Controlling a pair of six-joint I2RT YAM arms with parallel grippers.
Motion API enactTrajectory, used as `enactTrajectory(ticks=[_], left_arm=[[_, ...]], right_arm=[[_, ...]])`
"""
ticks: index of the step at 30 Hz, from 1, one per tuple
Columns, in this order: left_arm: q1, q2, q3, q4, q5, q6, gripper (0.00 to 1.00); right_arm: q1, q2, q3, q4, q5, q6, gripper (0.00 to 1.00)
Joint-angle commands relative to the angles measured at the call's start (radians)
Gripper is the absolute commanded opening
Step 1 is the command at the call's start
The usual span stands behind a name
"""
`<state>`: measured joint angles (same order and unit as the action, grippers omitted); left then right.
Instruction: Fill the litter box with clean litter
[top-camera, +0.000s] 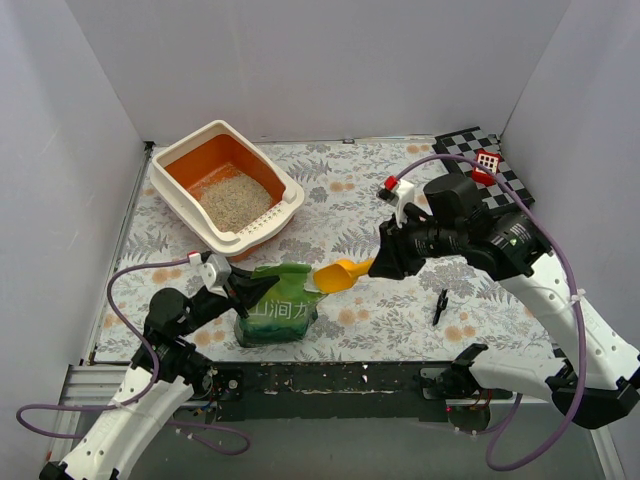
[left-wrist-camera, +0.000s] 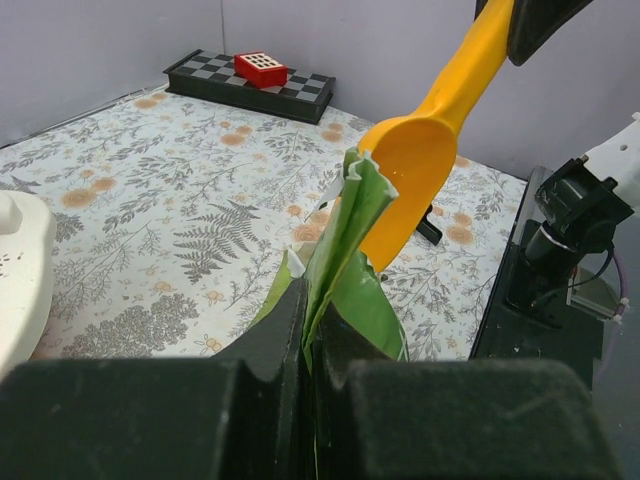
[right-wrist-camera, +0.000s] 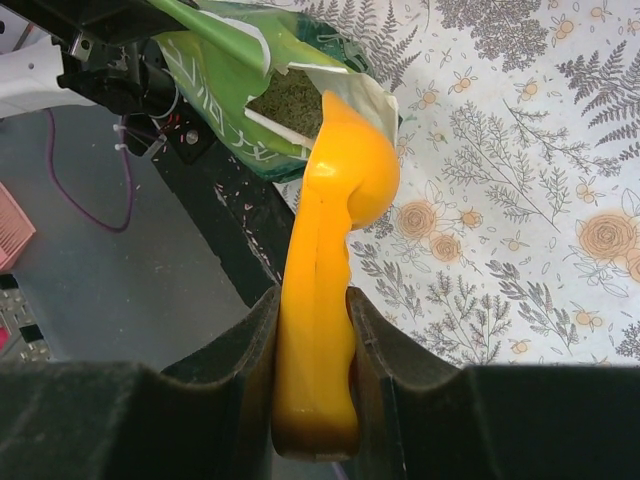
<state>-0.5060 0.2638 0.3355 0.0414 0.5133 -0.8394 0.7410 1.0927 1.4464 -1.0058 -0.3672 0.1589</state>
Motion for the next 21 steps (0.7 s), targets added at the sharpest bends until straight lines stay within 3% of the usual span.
enactTrajectory(ticks=[1,10,21], left_arm=[[0.004,0.017,0.008,0.023,0.050,-0.009,0.00],[0.004,-0.001,0.000,0.034,0.062,-0.010,0.00],[0.004,-0.018,0.002,0.026,0.033,-0.004,0.00]], right_arm=[[0.001,0.018,0.032,0.059,-0.064,-0.015,0.01],[0.004,0.117,-0.027,0.121,-0.240,-0.024,0.01],[0.011,0.349,0.025,0.098,-0.205,0.059,0.01]])
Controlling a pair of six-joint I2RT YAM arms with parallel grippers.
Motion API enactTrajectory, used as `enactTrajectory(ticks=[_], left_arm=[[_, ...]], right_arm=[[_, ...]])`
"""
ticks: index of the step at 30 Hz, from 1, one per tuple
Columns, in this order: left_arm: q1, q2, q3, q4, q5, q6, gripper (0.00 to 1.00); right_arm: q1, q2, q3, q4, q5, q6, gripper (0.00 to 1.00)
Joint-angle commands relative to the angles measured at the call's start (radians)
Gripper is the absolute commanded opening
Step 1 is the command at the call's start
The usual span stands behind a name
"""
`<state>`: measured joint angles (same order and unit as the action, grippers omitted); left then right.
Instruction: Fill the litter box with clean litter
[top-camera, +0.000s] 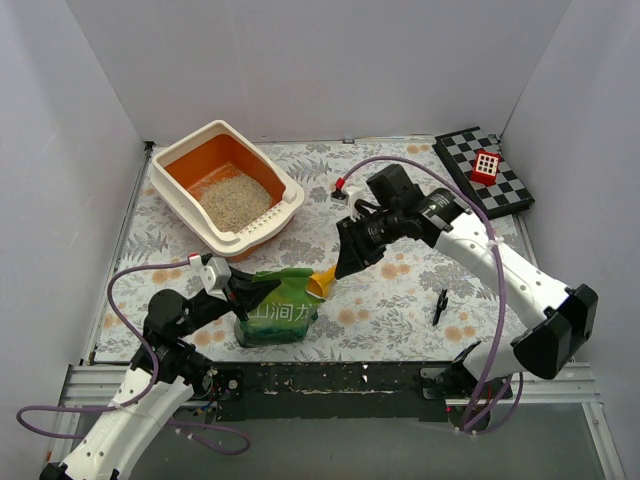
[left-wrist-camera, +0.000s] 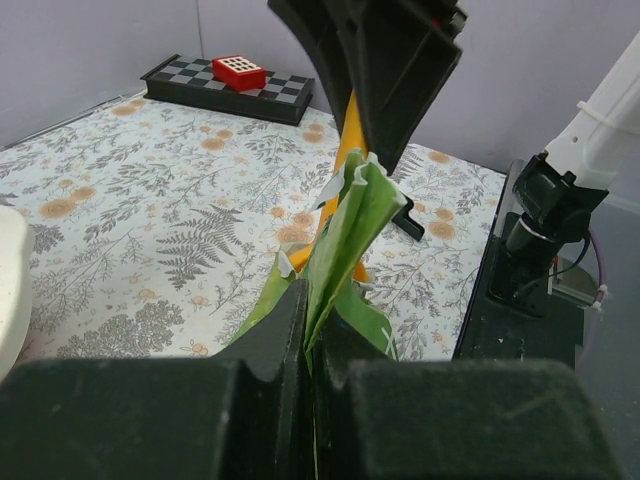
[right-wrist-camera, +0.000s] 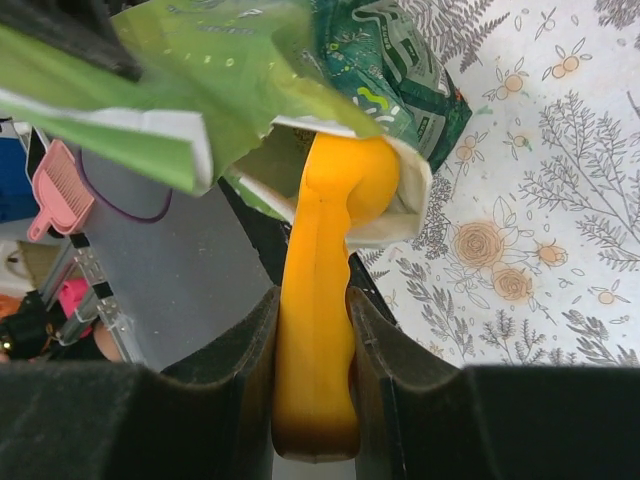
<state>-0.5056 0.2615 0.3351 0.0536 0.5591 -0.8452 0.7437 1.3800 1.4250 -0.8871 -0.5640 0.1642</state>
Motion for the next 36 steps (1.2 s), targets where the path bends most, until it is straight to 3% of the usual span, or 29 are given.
enactTrajectory(ticks=[1,9,15,22,29,36], left_arm=[[0.004,-0.019,0.004,0.011,-0.021,0.003,0.00],[0.004,-0.001,0.007,0.002,-0.008,0.021,0.00],[0.004,0.008,0.007,-0.003,-0.007,0.024,0.00],[0.004,0.007,0.010,-0.011,-0.030,0.024,0.00],[0.003,-0.008,0.008,-0.023,-0.085,0.037,0.00],[0.004,0.024,0.013,-0.031,-0.071,0.051,0.00]], right_arm=[[0.008,0.086,0.055,-0.041,-0.002,0.060,0.01],[0.022,0.298,0.069,-0.052,-0.002,0.075,0.01],[0.055,0.415,-0.107,0.183,-0.051,0.156,0.01],[0.126,0.465,-0.308,0.679,-0.175,0.401,0.01],[0.158,0.445,-0.610,1.500,-0.209,0.897,0.01],[0.171,0.410,-0.778,1.904,-0.123,1.144,0.01]])
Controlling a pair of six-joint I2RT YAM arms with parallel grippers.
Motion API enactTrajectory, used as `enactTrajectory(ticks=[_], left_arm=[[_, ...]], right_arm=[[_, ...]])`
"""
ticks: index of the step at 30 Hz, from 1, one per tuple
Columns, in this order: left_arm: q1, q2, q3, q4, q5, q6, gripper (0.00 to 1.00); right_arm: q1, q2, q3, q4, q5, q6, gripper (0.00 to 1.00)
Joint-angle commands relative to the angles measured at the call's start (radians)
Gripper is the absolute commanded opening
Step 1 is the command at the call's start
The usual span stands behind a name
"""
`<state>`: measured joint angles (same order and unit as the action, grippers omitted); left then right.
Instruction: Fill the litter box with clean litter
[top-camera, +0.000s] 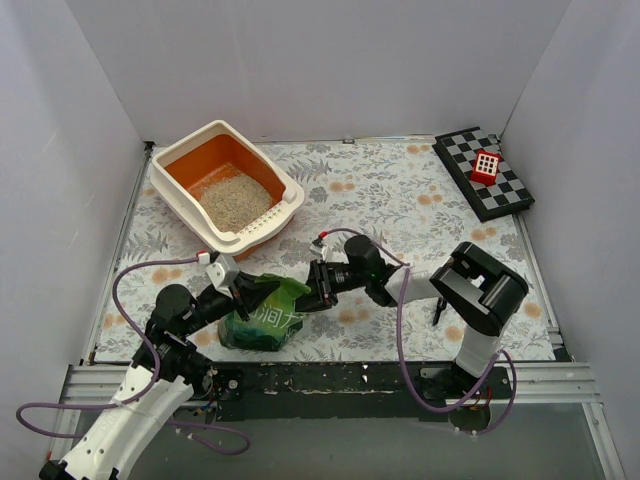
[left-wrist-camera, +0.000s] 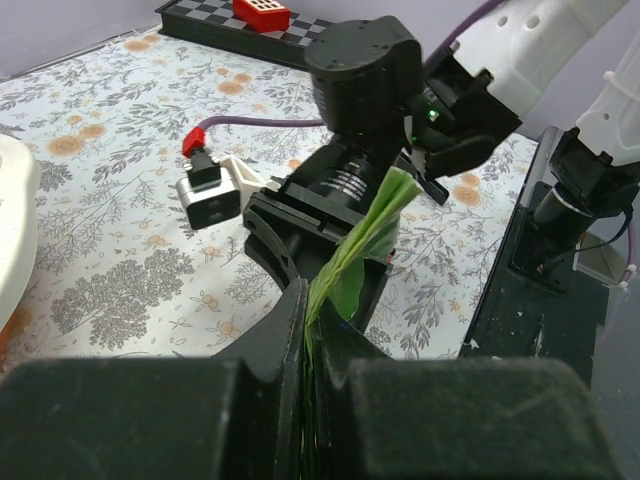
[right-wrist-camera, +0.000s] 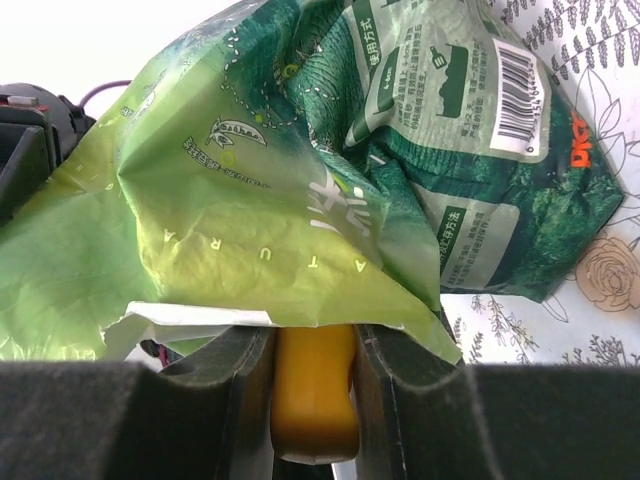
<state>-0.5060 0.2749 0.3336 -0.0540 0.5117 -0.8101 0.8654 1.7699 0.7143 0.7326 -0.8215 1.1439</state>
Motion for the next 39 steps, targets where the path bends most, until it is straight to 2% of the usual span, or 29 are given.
enactTrajectory(ticks=[1,11,22,39], left_arm=[[0.004,0.012,0.013,0.077,-0.025,0.015,0.00],[0.004,0.012,0.007,0.085,-0.021,0.006,0.00],[0.004,0.030,0.007,0.083,-0.015,0.012,0.00],[0.004,0.029,0.004,0.094,-0.012,0.011,0.00]], right_arm=[[0.049,0.019,-0.073,0.327,0.127,0.184,0.01],[0.044,-0.012,-0.125,0.590,0.107,0.338,0.01],[-0.029,-0.150,-0.239,0.591,0.087,0.343,0.01],[-0.216,-0.418,-0.463,0.511,0.022,0.318,0.01]])
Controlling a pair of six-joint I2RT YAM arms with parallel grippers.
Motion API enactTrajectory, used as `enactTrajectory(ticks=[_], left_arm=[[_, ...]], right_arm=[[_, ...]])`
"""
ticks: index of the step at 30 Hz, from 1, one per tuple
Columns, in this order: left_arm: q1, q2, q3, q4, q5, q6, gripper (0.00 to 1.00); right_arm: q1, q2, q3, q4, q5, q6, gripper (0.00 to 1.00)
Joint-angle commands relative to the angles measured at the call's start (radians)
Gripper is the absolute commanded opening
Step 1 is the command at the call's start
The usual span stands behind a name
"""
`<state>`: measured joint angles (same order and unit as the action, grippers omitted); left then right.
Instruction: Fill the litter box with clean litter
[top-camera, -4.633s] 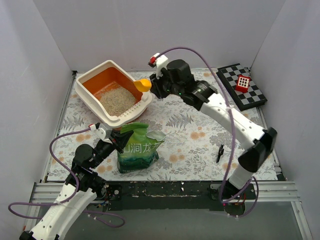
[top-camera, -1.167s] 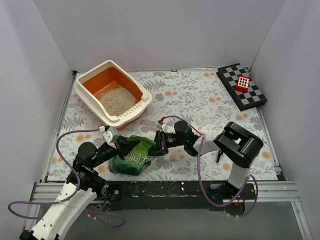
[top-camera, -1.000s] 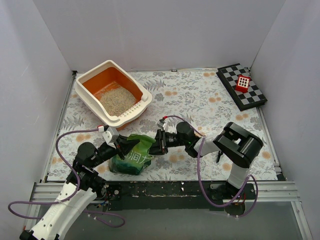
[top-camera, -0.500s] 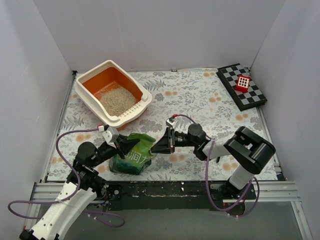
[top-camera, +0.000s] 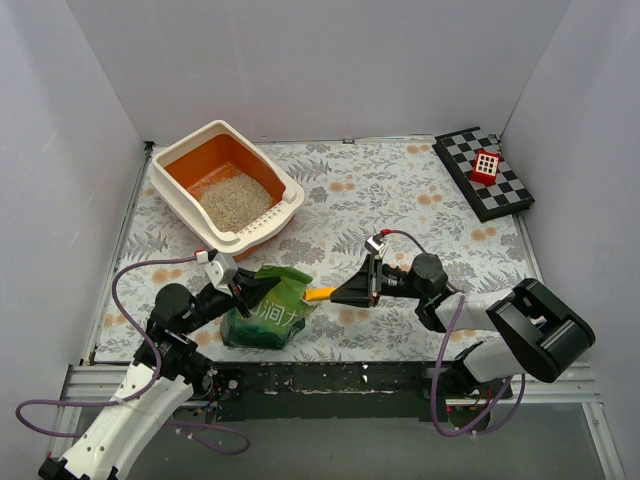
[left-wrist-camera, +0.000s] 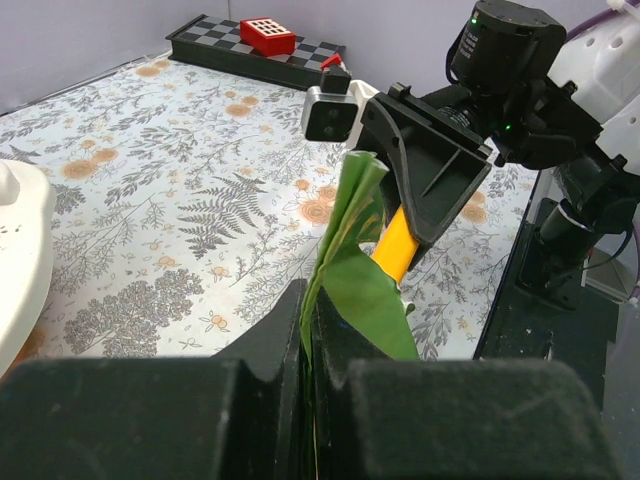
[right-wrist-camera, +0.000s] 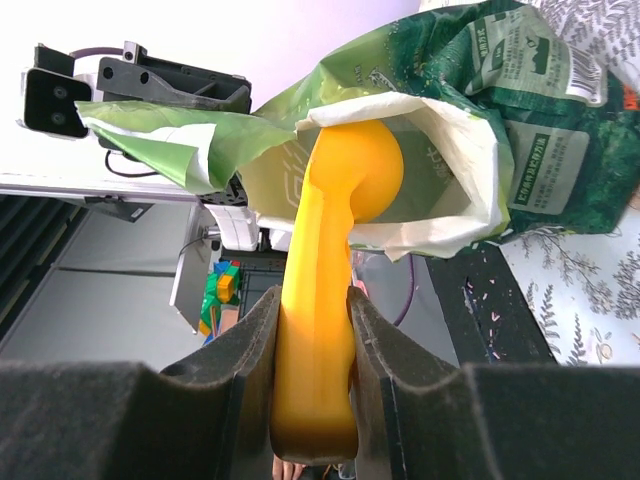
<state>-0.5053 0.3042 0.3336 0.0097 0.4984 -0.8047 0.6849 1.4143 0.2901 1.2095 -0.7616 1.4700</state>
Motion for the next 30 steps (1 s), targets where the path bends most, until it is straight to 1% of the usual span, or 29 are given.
enactTrajectory(ticks=[1,10,22,30], left_arm=[[0.004,0.001,0.002,0.029,0.002,0.006,0.00],[0.004,0.006,0.001,0.033,0.006,0.004,0.00],[0.004,0.007,0.001,0.033,0.003,0.004,0.00],[0.004,0.003,-0.001,0.035,-0.006,0.004,0.00]], right_arm=[[-0.048,-0.075,-0.048,0.032,-0.044,-0.008,0.01],[-0.156,-0.189,-0.127,-0.010,-0.094,-0.008,0.01],[-0.266,-0.365,-0.204,-0.148,-0.142,-0.025,0.01],[-0.329,-0.527,-0.252,-0.280,-0.160,-0.039,0.01]])
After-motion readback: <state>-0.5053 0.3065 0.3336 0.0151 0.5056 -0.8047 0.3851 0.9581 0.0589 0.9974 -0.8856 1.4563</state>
